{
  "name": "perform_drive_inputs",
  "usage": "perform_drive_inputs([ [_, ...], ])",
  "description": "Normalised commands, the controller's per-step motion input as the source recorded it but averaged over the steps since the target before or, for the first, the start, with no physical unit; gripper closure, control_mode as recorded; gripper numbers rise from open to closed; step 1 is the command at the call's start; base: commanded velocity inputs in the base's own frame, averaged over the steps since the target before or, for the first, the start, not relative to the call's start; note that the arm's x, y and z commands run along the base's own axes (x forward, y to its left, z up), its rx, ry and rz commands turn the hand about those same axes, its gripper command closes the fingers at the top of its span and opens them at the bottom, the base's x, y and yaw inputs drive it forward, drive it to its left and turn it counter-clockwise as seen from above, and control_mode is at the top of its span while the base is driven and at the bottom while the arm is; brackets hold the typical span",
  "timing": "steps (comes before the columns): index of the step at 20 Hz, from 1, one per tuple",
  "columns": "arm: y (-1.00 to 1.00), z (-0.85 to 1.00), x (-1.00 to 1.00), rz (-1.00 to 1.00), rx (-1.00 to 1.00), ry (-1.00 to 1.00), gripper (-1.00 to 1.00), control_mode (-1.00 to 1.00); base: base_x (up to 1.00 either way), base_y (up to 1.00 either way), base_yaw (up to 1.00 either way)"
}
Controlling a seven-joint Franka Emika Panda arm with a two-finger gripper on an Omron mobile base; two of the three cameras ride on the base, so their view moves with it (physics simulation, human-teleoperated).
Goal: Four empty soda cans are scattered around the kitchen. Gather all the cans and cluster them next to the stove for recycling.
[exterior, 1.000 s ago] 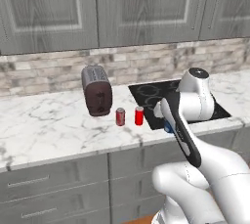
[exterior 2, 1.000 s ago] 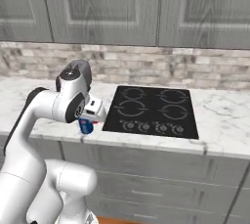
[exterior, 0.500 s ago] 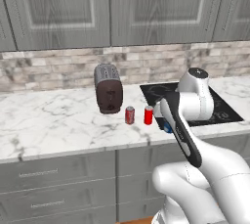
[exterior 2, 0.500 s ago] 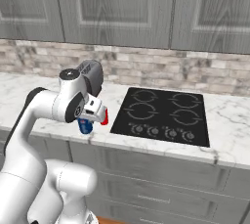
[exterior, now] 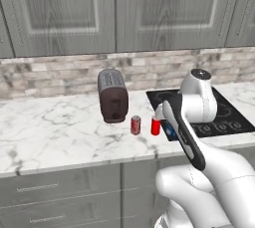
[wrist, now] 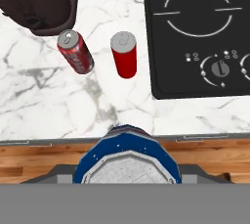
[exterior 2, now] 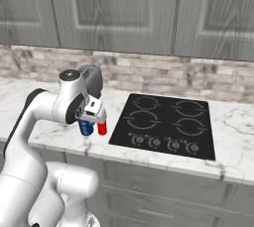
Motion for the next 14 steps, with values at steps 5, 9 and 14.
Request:
perform_drive_inputs([
  [5,0.00,0.00,0.00,0.00,0.00,0.00,1.00,1.00,0.29,0.00,0.00],
  [9,0.00,-0.01,0.12,0.00,0.00,0.03,1.00,-1.00,0.12,0.00,0.00],
  [14,0.00,-0.11,0.22,0.00,0.00,0.05,1.00,-1.00,0.00,0.00,0.00],
])
